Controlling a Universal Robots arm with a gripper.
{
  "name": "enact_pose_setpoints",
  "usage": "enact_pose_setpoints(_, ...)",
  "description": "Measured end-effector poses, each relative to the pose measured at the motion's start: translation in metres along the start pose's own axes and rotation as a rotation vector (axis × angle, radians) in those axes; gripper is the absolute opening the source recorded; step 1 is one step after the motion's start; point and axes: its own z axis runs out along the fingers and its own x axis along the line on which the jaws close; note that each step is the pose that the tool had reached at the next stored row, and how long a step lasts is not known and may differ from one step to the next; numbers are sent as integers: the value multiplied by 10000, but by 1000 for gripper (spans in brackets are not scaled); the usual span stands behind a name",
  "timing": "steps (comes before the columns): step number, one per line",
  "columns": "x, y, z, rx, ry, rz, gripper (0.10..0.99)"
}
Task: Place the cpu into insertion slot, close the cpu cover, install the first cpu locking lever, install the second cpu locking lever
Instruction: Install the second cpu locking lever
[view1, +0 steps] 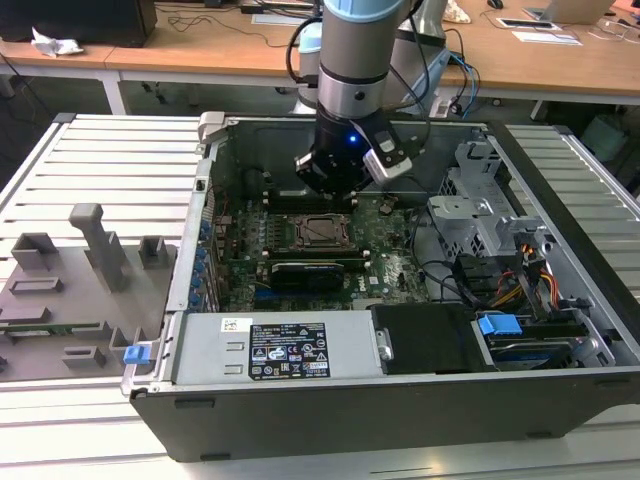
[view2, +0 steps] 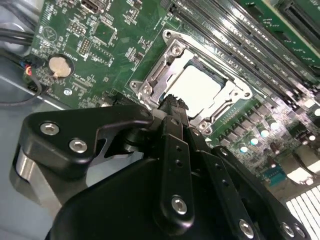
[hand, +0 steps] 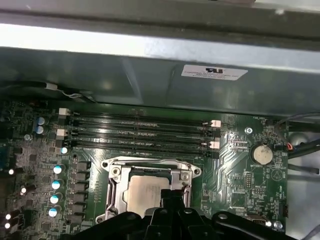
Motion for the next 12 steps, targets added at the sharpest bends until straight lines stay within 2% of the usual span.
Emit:
enact_pose_setpoints(1,-1,4,-41,0,0,0,106)
enact_pose_setpoints(2,-1,-5,-49,-4,0,-3,106)
enact_pose_setpoints(12,15,-219,-67,-1,0,0,106)
